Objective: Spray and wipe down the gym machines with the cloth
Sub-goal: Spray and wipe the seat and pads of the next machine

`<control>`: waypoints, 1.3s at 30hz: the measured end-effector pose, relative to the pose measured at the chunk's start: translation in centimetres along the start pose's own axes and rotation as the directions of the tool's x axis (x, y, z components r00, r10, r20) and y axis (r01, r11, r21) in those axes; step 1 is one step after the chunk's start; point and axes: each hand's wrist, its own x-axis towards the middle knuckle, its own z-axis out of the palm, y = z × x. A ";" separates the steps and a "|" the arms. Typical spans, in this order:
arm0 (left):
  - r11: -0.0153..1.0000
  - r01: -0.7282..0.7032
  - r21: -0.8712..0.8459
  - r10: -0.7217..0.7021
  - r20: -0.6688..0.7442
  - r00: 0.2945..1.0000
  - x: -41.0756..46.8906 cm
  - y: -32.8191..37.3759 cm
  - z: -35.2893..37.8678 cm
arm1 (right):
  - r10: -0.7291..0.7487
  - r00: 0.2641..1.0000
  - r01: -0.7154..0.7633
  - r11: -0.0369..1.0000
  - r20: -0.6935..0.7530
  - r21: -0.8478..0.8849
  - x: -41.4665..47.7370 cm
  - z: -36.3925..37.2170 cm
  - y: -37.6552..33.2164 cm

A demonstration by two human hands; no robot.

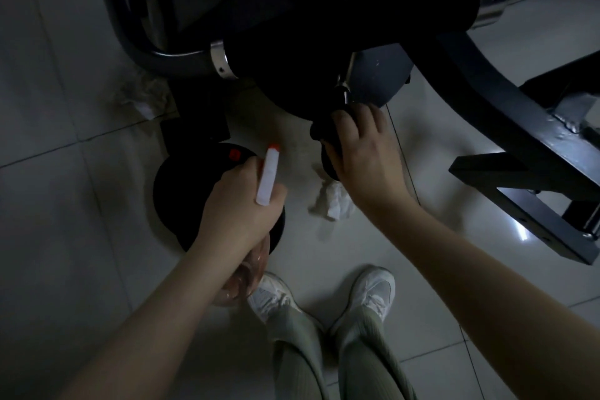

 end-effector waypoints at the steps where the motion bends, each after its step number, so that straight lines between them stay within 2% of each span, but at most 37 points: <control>1: 1.000 0.004 -0.013 -0.004 -0.007 1.000 0.1 0.0 0.0 | -0.017 1.000 0.017 1.000 0.009 0.019 0.3 -0.2 0.1; 3: 0.999 0.018 -0.036 -0.018 0.004 1.000 0.4 0.2 0.0 | 0.068 0.997 -0.071 0.986 0.027 0.150 1.1 -0.7 0.1; 5: 0.997 0.030 -0.066 -0.029 0.021 0.999 0.5 0.4 0.1 | 0.300 0.951 -0.308 0.879 0.080 0.365 1.8 -1.2 0.4; 7: 0.995 0.022 -0.095 -0.019 0.030 0.999 0.6 0.8 0.1 | 0.509 0.832 -0.532 0.620 0.220 0.577 2.1 -1.3 0.9; 8: 0.994 0.020 -0.108 -0.017 0.031 0.999 0.7 0.9 0.2 | 0.565 0.784 -0.568 0.488 0.256 0.663 2.4 -1.4 0.8; 9: 0.992 0.021 -0.121 -0.018 0.025 1.000 0.8 1.0 0.3 | 0.591 0.758 -0.578 0.410 0.276 0.706 2.7 -1.3 0.6; 11: 0.991 0.024 -0.131 -0.024 0.003 1.000 1.2 1.0 0.7 | 0.584 0.723 -0.647 0.385 0.369 0.659 3.2 -0.6 0.5; 14: 0.987 0.032 -0.156 -0.031 0.013 0.999 1.7 0.9 1.2 | 0.588 0.607 -0.784 0.334 0.535 0.523 3.9 1.0 2.0; 17: 0.982 0.047 -0.181 -0.040 0.039 0.998 2.0 0.8 1.4 | 0.666 0.525 -0.828 0.255 0.530 0.500 5.2 1.4 3.6; 19: 0.979 0.050 -0.196 -0.041 0.051 0.998 2.1 0.7 1.4 | 0.679 0.553 -0.793 0.251 0.483 0.555 5.6 1.8 3.8; 22: 0.977 0.049 -0.207 -0.039 0.052 0.998 2.6 0.5 1.6 | 0.536 0.647 -0.756 0.358 0.543 0.548 5.7 1.7 2.7; 24: 0.978 0.023 -0.205 -0.011 0.057 0.998 2.9 0.2 1.7 | 0.491 0.643 -0.766 0.417 0.588 0.489 6.3 2.0 3.0; 27: 0.979 -0.042 -0.202 0.055 0.057 0.997 3.4 -0.2 1.8 | 0.529 0.626 -0.776 0.494 0.573 0.391 7.9 2.7 3.6; 28: 0.977 -0.051 -0.208 0.062 0.049 0.997 3.6 -0.3 1.9 | 0.543 0.611 -0.787 0.495 0.576 0.369 8.3 2.9 3.8; 32: 0.967 -0.055 -0.249 0.061 0.019 0.998 4.2 -0.4 2.2 | 0.614 0.524 -0.852 0.392 0.590 0.347 9.2 4.2 4.9; 35: 0.967 -0.086 -0.239 0.097 0.034 0.995 4.7 -0.5 2.5 | 0.628 0.491 -0.866 0.277 0.604 0.416 9.2 4.6 5.2; 38: 0.977 -0.094 -0.191 0.102 0.031 0.994 5.0 -0.4 2.5 | 0.577 0.531 -0.846 0.319 0.620 0.427 7.2 2.9 4.4; 39: 0.978 -0.097 -0.184 0.104 0.028 0.994 5.0 -0.3 2.6 | 0.547 0.561 -0.828 0.361 0.622 0.429 6.4 2.1 4.4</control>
